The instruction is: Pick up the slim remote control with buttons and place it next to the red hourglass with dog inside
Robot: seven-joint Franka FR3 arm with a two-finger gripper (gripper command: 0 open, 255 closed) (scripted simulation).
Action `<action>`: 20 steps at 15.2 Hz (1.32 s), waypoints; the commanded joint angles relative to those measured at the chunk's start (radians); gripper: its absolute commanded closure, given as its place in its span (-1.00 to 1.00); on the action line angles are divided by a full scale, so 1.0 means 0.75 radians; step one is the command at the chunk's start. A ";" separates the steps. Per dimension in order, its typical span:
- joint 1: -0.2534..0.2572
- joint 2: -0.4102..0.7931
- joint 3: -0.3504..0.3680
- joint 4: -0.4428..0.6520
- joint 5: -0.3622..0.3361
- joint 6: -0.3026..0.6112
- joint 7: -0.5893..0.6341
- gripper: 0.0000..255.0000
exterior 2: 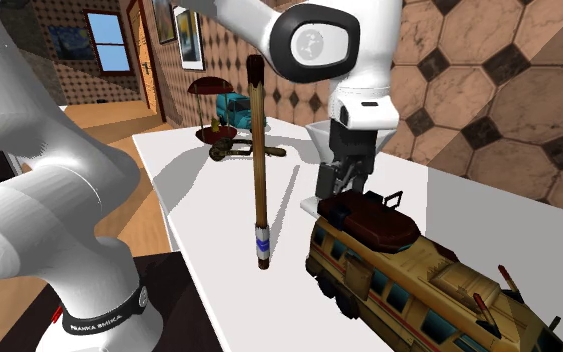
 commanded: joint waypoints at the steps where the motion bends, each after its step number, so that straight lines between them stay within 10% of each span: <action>1: -0.003 0.017 0.004 -0.022 -0.001 0.038 0.013 -1.00; 13: -0.003 0.058 0.013 -0.071 -0.004 0.127 0.017 -1.00; 14: -0.003 0.058 0.013 -0.071 -0.004 0.127 0.017 1.00; 20: -0.003 0.058 0.013 -0.070 -0.004 0.127 0.017 1.00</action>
